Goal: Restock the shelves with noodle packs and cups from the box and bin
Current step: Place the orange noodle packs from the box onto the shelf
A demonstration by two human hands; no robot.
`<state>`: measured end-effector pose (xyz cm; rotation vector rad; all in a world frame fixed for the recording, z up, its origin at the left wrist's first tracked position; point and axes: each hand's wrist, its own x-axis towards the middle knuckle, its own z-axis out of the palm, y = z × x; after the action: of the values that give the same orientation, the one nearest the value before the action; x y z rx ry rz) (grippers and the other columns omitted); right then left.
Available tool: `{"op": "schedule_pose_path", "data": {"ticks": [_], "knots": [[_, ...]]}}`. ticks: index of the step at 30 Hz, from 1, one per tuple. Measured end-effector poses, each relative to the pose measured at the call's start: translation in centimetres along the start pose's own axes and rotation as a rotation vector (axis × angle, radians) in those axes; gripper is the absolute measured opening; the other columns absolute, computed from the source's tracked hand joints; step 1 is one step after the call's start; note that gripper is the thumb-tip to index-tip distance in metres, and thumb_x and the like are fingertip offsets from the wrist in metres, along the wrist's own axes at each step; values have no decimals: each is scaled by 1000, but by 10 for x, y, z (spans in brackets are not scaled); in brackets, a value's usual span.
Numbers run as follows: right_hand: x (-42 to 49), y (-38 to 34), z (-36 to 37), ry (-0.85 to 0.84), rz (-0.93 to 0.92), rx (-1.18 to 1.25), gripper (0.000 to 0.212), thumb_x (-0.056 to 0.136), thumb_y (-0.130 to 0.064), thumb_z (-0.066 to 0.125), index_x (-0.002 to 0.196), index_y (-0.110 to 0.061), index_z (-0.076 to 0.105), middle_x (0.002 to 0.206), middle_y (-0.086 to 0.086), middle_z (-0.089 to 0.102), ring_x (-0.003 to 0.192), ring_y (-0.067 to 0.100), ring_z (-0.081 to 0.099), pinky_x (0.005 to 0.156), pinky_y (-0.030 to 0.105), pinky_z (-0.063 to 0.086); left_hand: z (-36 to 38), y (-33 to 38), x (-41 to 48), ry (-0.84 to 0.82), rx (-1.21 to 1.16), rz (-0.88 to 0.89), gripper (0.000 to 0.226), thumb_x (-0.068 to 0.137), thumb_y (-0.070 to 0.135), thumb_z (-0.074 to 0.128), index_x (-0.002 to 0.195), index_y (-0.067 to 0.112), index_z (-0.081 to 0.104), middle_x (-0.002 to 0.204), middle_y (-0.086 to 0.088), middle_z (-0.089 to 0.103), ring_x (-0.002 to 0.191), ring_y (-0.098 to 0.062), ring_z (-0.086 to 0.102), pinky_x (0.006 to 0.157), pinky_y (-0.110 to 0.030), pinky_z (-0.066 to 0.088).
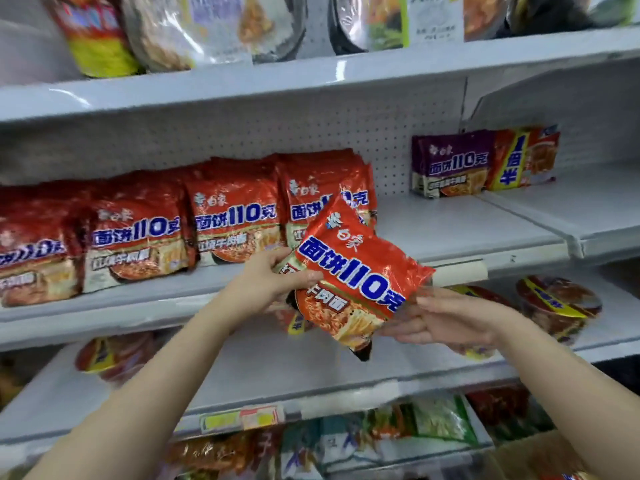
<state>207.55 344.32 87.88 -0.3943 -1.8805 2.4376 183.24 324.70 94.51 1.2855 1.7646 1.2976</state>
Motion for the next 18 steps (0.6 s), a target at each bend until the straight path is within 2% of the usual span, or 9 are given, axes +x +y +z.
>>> {"op": "schedule_pose_path", "data": {"ticks": [3,5,6,9,12,13,14,16,18], "knots": [[38,-19,52,103,-88,-149,73,65,-34,90,128,-11,58,127,18,64,113,34,63,95,41,54,-32,-11,-13,257,-163,77,30,82,24,76,110,16,68,103,0,77,99,-22,73,83,-37,59],[66,-31,83,252,-209,-204,45,81,-23,78,122,-12,61,118,13,69,104,27,69,87,40,57,-52,-20,-16,400,-254,114,40,78,34,80,111,15,67,106,-3,76,101,-23,72,92,-46,56],[81,-38,97,347,-266,-241,38,86,-17,72,122,-12,60,115,11,70,100,24,70,84,39,59,-61,-22,-17,462,-247,127,47,76,41,81,113,16,67,107,-2,76,101,-23,72,94,-49,55],[129,-57,124,578,-401,-531,50,87,-22,72,133,-10,57,116,6,68,101,21,69,90,44,57,-89,-31,-15,607,-50,159,43,82,53,74,110,22,66,108,2,73,101,-18,69,93,-43,55],[168,-65,138,714,-387,-807,51,86,-27,73,131,-8,59,124,6,65,111,21,62,95,37,50,-110,-39,-11,709,252,24,81,81,62,68,140,10,51,141,-5,55,130,-25,52,106,-40,42],[177,-64,141,739,-363,-853,48,86,-27,73,127,-7,60,123,7,65,109,21,62,93,34,49,-115,-42,-10,721,298,5,84,82,58,69,142,5,47,144,-9,53,128,-25,52,104,-38,41],[184,-61,143,759,-340,-888,43,86,-26,74,123,-7,61,122,7,66,104,21,62,89,32,48,-119,-45,-9,719,349,3,79,83,55,70,138,2,51,139,-11,57,116,-23,56,94,-35,45],[194,-53,145,801,-303,-925,36,86,-24,74,116,-7,63,120,5,65,99,20,62,83,29,48,-125,-52,-6,696,480,15,64,81,56,71,117,3,63,114,-9,69,86,-16,57,70,-29,43],[201,-45,144,854,-273,-936,35,87,-24,72,117,-10,62,114,3,67,102,20,64,86,31,50,-128,-63,2,679,561,22,50,77,59,73,94,12,65,92,0,71,76,-13,60,61,-26,42]]}}
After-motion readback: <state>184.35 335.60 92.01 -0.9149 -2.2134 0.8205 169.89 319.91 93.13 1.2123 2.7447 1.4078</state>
